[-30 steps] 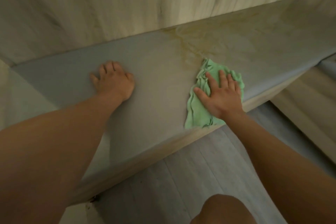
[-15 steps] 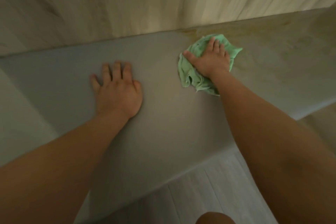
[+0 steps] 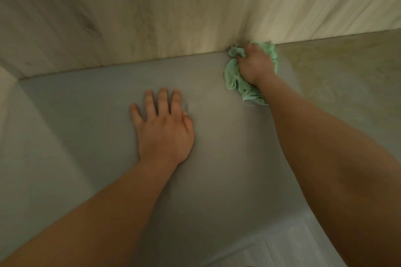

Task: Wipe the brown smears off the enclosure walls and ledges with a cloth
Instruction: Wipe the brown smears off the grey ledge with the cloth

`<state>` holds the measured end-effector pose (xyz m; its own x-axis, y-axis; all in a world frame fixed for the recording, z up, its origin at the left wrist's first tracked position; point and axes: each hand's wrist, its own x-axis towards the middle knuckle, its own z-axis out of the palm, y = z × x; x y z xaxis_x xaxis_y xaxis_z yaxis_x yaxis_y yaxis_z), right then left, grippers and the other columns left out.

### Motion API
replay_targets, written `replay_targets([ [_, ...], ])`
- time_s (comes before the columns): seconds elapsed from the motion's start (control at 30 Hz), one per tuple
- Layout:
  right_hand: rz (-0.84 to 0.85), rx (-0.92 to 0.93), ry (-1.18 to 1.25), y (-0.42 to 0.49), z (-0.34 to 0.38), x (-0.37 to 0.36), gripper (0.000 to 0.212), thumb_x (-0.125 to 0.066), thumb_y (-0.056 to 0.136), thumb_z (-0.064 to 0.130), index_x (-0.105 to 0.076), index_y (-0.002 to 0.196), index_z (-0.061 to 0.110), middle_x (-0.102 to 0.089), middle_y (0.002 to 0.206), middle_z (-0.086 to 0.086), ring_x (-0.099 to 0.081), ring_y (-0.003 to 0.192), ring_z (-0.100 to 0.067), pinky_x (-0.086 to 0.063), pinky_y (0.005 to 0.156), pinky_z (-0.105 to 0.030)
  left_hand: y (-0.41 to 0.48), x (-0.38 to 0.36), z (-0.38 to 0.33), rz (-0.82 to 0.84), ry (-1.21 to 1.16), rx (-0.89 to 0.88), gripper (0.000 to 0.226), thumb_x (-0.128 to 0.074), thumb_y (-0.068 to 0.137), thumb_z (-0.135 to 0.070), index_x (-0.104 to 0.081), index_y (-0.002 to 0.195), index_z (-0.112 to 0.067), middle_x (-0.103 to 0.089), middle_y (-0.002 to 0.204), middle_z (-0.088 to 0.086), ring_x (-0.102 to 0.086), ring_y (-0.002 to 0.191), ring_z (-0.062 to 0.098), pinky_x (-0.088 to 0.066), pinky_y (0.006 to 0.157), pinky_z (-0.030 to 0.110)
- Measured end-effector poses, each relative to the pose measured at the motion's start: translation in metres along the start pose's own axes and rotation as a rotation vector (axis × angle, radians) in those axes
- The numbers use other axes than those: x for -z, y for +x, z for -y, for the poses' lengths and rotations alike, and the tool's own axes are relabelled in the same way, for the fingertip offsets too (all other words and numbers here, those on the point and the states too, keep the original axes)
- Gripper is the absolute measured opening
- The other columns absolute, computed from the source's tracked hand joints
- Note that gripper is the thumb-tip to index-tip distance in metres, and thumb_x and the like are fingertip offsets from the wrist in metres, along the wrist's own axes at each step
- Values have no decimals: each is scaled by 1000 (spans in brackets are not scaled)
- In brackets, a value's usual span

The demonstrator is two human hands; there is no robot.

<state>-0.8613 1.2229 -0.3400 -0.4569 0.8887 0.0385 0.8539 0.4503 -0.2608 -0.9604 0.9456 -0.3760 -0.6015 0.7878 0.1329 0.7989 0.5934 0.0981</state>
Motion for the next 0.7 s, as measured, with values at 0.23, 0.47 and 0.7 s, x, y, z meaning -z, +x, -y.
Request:
replay_targets([
  [0.23,125,414,121,-45,58,-19,38,-53,103,25,-59,139,16,-55,147,-10,-50,134,-30,-35,111,-33,-1,1,1,1,7,-12,65,-22,99,-46,-33,159,-22,-34,165,7,-25,153,37,-19,118,67],
  [0.47,-23,-175,-78,4,-40,7,63,-34,106,46,-33,154,7,-30,160,-24,-30,147,-42,-23,121,-49,1,0,-2,-12,0,-8,67,-21,98,-47,-31,160,-23,-31,167,6,-22,154,36,-16,120,66],
  [0.7,77,55,-84,-10,33,-11,76,-21,98,64,-41,153,14,-37,159,-18,-31,147,-40,-19,123,-48,0,-3,-1,-17,-4,-6,66,-24,98,-47,-35,159,-23,-34,165,6,-24,153,36,-17,119,67],
])
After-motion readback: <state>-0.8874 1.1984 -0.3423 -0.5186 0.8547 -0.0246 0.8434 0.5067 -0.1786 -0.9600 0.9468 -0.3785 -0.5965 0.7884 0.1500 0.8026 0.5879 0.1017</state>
